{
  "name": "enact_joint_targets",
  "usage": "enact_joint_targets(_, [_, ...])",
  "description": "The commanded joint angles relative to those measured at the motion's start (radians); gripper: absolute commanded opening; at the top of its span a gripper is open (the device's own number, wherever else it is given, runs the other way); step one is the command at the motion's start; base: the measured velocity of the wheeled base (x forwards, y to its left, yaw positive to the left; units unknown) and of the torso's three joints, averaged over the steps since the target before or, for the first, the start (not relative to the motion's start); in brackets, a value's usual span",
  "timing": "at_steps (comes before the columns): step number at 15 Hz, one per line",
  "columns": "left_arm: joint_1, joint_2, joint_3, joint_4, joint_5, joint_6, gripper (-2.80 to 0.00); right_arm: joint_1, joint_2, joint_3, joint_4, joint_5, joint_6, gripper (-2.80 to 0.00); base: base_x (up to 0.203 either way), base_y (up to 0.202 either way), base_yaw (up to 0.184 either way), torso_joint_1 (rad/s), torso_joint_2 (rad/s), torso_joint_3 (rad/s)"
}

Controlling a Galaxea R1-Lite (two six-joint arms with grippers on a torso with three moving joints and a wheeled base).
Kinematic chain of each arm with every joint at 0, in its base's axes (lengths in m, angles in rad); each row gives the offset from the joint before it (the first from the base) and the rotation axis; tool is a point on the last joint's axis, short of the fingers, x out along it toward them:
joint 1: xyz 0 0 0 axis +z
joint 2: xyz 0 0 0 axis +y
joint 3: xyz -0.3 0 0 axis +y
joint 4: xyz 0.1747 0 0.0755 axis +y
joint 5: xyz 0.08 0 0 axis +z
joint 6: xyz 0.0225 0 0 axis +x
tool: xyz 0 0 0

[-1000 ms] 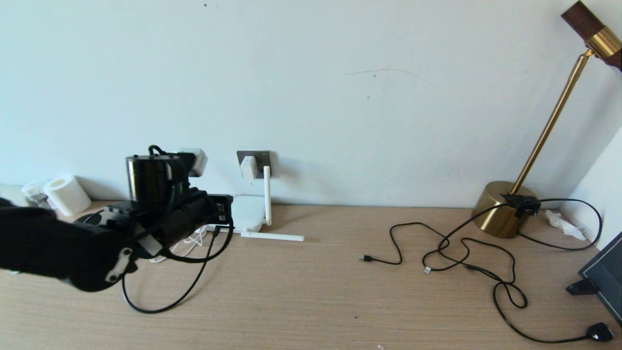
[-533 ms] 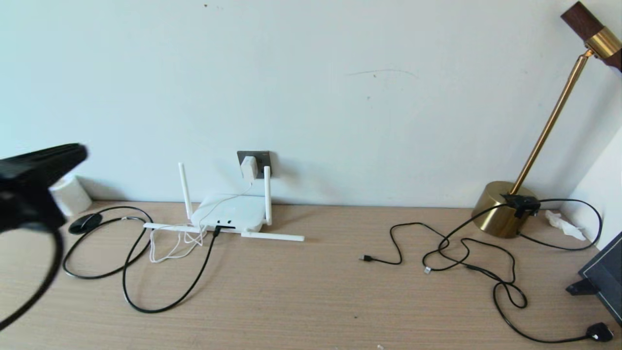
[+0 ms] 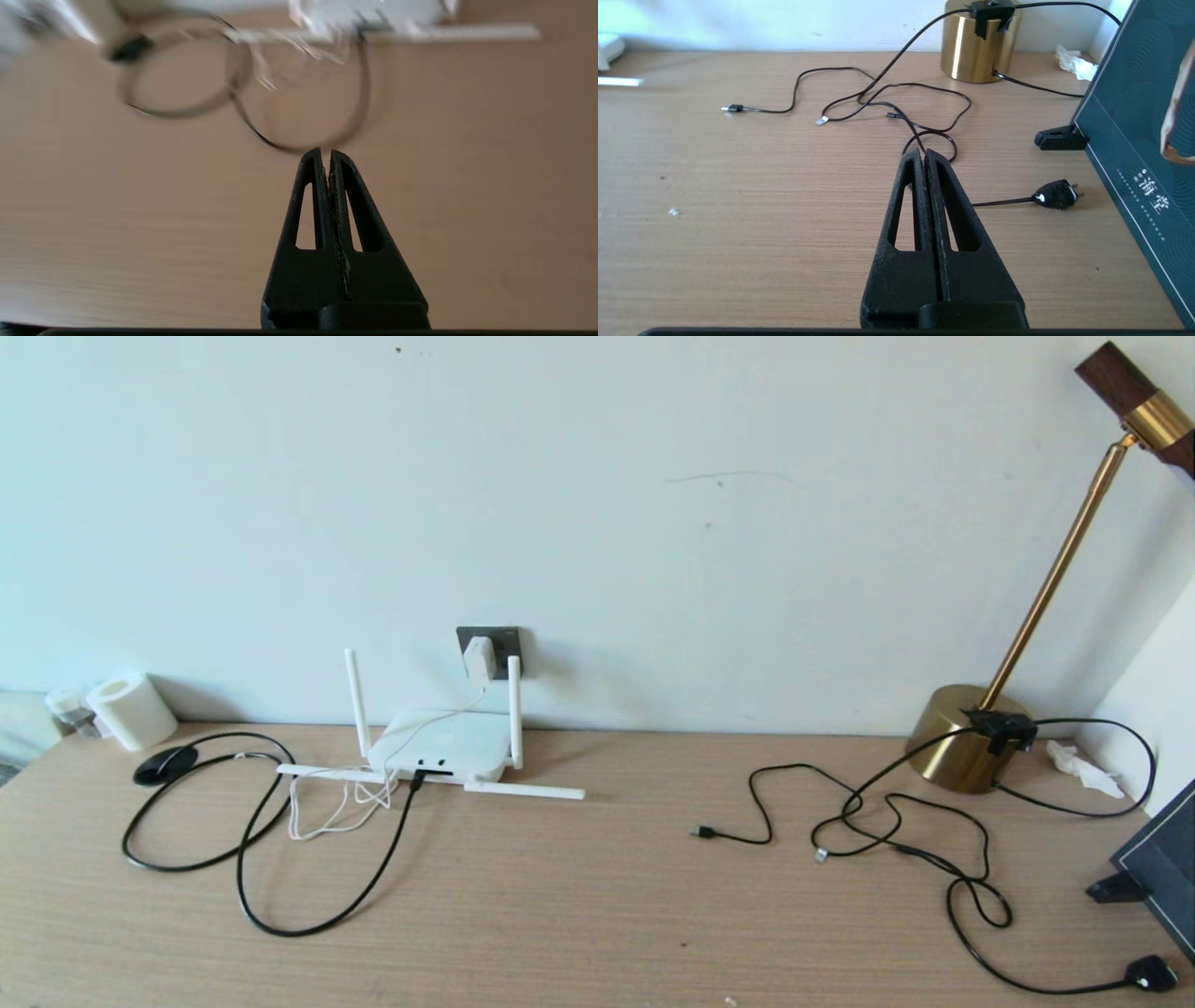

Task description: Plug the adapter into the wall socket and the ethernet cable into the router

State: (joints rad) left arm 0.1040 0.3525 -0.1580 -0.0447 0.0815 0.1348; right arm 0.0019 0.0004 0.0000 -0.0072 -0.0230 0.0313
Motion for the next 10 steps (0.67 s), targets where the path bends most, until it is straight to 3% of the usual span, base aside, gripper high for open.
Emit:
enact_joint_targets(1, [0.022,-0.064,0.163,0.004,-0.098,-0.040,-2.80,0.000,0.001,0.000,0.000,0.000,0.004,-2.80,0.000,0.000,0.000,0.000,0.00,0.000])
enact_joint_targets(2, [0.028,-0.069,0.162,0.050,-0.097,-0.056,-2.80,0.001,0.001,0.000,0.000,0.000,0.002,-2.80,0.000,0.000,0.000,0.000,0.00,0.000])
enact_joint_targets(4, [0.029,-0.070,0.160,0.047,-0.115,0.005,-2.80,0.001,0.000,0.000,0.000,0.002,-0.001,-2.80,0.000,0.000,0.000,0.000,0.00,0.000])
enact_joint_targets(5, [0.023,-0.070,0.160,0.045,-0.155,0.022,-2.80,0.001,0.001,0.000,0.000,0.002,0.001,-2.80,0.000,0.000,0.000,0.000,0.00,0.000])
enact_joint_targets(7, [-0.003,-0.070,0.160,0.045,-0.151,0.042,-2.80,0.000,0.001,0.000,0.000,0.002,0.000,-2.80,0.000,0.000,0.000,0.000,0.00,0.000])
enact_joint_targets(10, [-0.101,-0.139,0.160,0.045,-0.151,0.040,-2.80,0.000,0.001,0.000,0.000,0.000,0.001,-2.80,0.000,0.000,0.000,0.000,0.00,0.000])
